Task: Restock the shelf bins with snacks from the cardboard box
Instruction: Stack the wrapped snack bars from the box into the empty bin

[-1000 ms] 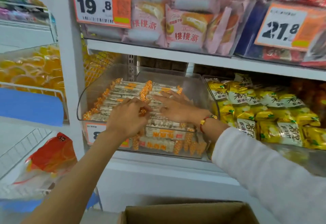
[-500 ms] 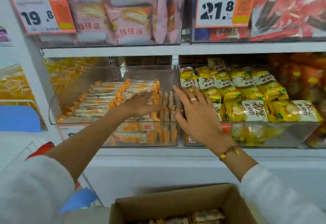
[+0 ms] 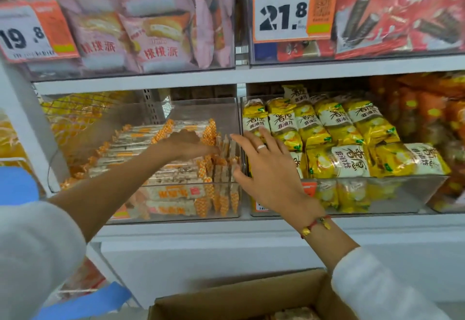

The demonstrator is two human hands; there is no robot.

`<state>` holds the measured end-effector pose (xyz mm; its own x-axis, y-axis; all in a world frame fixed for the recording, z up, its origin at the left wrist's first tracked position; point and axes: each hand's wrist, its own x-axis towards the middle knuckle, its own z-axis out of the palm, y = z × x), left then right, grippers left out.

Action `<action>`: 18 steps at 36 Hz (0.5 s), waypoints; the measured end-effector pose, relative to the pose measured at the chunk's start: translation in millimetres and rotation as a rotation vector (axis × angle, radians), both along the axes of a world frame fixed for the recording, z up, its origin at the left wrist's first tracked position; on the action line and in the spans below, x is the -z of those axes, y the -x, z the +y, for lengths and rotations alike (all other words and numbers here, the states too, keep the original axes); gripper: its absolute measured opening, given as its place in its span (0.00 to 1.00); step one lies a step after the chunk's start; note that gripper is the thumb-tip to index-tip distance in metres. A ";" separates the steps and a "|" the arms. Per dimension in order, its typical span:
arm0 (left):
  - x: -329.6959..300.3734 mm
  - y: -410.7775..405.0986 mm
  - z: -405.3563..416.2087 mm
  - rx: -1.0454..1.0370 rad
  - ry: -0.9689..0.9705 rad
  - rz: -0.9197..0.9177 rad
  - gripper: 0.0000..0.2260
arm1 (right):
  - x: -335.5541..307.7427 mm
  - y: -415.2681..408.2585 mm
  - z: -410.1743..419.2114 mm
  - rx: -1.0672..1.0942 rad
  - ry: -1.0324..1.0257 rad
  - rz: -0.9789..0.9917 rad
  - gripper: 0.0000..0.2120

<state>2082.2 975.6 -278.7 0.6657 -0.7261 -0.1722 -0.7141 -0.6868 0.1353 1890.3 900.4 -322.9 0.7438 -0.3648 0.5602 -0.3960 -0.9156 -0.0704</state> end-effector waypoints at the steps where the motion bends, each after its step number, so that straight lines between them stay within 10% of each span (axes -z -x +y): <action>1: 1.8 0.0 -4.2 -0.012 0.059 -0.056 0.39 | 0.1 -0.3 0.3 0.000 -0.002 -0.008 0.27; 18: 30.0 -28.7 0.0 0.060 0.168 -0.103 0.37 | 3.5 0.1 2.3 0.050 0.063 -0.034 0.27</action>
